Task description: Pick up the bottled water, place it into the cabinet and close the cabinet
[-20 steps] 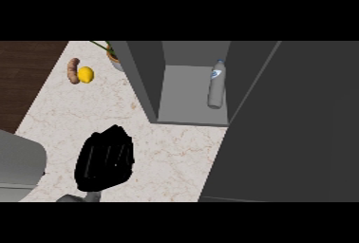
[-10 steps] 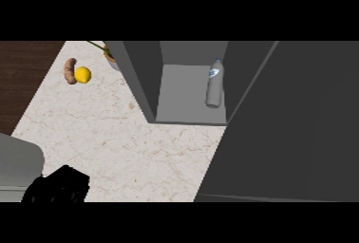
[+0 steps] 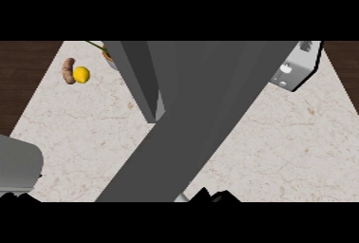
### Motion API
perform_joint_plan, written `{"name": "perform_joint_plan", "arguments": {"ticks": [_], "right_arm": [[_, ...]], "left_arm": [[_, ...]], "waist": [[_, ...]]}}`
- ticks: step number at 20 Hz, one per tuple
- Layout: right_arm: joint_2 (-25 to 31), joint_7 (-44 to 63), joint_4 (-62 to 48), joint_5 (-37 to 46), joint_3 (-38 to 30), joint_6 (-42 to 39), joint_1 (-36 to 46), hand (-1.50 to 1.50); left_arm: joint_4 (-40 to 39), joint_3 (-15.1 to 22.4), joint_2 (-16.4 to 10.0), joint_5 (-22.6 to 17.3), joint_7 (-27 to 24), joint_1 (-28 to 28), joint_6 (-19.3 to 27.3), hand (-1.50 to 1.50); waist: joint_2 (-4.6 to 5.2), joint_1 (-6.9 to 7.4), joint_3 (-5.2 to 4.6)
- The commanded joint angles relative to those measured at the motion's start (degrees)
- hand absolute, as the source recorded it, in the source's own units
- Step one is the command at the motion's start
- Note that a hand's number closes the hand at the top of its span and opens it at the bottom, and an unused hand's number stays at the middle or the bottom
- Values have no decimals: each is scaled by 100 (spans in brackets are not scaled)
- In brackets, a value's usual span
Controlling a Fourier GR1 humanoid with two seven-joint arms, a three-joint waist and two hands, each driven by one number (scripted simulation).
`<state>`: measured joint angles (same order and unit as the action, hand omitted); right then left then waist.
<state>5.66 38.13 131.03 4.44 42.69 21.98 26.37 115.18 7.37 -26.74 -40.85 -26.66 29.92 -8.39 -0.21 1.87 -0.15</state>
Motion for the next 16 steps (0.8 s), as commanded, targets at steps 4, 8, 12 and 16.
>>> {"name": "perform_joint_plan", "arguments": {"ticks": [4,8,12,16], "right_arm": [[-552,-381,-1674,-638,-1131,-113,1179,150],[-439,-537,-2254,-1098,-1884,-751,1528,150],[-562,-989,-3405,-1437,-2404,-914,2198,150],[-563,-1269,-4189,-1408,-2634,-1199,2452,150]], "left_arm": [[114,-508,-79,-244,-144,579,-568,150],[-166,-920,-181,-484,-229,729,-1034,150],[39,-804,4,-220,-145,834,-941,150],[-190,-1625,-368,-994,-34,863,-1473,150]], "waist": [[33,-35,13],[36,-68,14],[43,-44,14],[37,-53,12]]}}
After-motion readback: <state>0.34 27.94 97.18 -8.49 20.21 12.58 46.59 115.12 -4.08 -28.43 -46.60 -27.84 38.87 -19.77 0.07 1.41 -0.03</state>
